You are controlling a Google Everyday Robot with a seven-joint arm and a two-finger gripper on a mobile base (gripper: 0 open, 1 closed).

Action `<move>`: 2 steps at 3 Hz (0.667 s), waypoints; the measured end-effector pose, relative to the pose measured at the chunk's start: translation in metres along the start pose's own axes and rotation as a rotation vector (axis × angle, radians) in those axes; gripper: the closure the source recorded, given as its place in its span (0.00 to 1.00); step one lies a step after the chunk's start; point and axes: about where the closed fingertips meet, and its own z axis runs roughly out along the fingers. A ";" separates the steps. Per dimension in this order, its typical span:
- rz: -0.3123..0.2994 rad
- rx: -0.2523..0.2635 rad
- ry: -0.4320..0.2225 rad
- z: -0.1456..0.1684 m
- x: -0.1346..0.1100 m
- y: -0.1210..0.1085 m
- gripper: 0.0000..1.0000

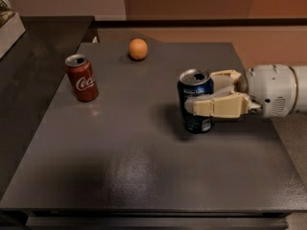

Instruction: Place pepsi can upright

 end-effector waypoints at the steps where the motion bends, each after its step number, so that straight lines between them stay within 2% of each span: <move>1: 0.009 0.000 -0.075 -0.007 0.002 -0.007 1.00; 2: 0.009 0.012 -0.103 -0.016 0.011 -0.012 1.00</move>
Offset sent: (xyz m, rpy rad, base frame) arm 0.0117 -0.0413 -0.0203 0.1347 -0.0198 -0.0524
